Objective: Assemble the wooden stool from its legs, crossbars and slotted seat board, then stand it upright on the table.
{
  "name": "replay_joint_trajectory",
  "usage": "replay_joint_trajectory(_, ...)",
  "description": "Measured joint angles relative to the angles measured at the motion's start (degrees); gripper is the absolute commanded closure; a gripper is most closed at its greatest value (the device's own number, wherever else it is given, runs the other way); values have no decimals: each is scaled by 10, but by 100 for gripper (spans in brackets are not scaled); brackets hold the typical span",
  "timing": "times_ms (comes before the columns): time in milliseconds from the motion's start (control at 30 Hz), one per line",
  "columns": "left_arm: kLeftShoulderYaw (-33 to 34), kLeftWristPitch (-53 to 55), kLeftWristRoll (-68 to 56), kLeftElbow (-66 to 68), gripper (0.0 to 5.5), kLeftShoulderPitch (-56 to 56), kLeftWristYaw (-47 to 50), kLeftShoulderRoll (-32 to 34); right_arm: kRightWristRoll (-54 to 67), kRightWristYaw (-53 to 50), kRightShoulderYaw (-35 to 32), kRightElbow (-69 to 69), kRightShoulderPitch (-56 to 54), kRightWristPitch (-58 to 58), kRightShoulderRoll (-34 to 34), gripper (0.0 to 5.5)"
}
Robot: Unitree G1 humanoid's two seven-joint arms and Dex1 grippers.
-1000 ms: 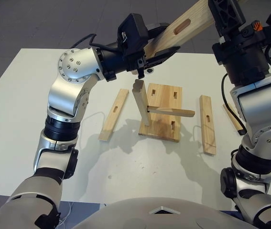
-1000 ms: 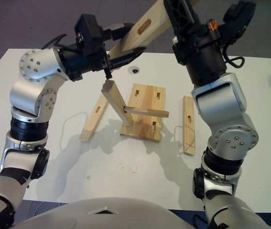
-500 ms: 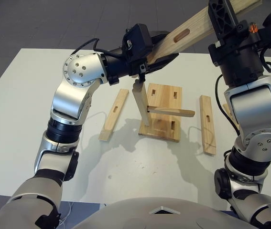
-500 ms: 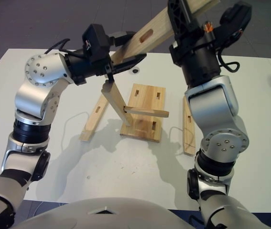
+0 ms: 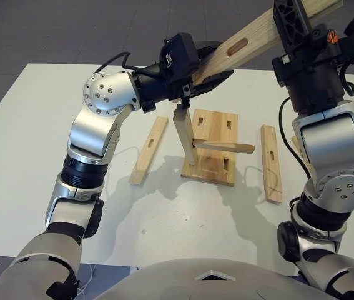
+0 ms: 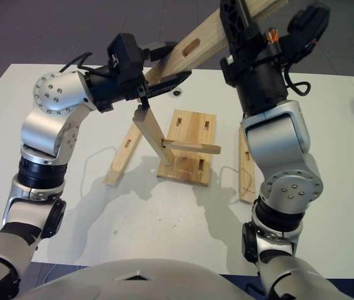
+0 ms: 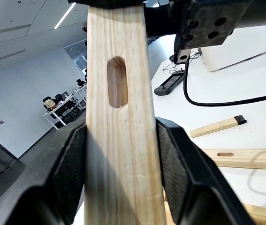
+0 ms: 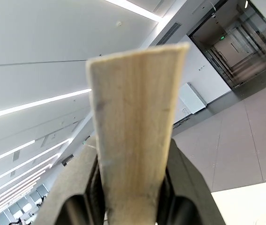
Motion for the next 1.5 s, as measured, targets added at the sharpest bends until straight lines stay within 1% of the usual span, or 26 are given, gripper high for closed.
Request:
replay_joint_trajectory(133,-1,-1,9,7,187,0,5,2,-11,-8,-6,2,0,-9,4,447)
replay_joint_trajectory(233,8,-1,10,25,139,-1,11,2,-42,-4,-12,2,0,-7,-13,447)
replay_joint_trajectory(367,42,10,-5,48,66,-18,26,1,-76,7,-28,5,0,-5,-40,447)
replay_joint_trajectory(500,98,67,-75,50,10,-39,30,-2,-99,26,-57,9,18,8,-78,447)
replay_joint_trajectory(567,150,116,-136,62,10,-42,-16,45,-100,46,-103,9,67,25,-121,447)
replay_joint_trajectory(633,173,160,-170,92,10,-36,-72,97,-96,62,-147,12,104,33,-148,447)
replay_joint_trajectory(667,179,193,-192,116,10,-27,-116,131,-93,70,-174,16,125,37,-163,447)
replay_joint_trajectory(733,185,243,-222,157,10,-18,-176,168,-85,81,-211,26,152,40,-180,447)
replay_joint_trajectory(800,177,276,-242,182,10,-21,-229,186,-80,93,-228,32,170,46,-189,447)
replay_joint_trajectory(900,123,277,-241,180,10,-24,-275,179,-74,104,-227,41,174,53,-190,447)
replay_joint_trajectory(933,95,276,-233,178,10,-24,-290,166,-72,107,-224,45,174,55,-190,447)
replay_joint_trajectory(1067,33,259,-210,178,10,-23,-316,132,-62,107,-222,45,180,61,-189,447)
replay_joint_trajectory(1267,9,249,-203,166,10,-22,-335,125,-59,107,-217,51,180,63,-188,447)
replay_joint_trajectory(1400,12,277,-232,101,10,-7,-339,126,-65,109,-208,52,186,65,-187,447)
replay_joint_trajectory(1500,14,296,-250,53,10,11,-318,119,-70,109,-201,43,207,69,-183,447)
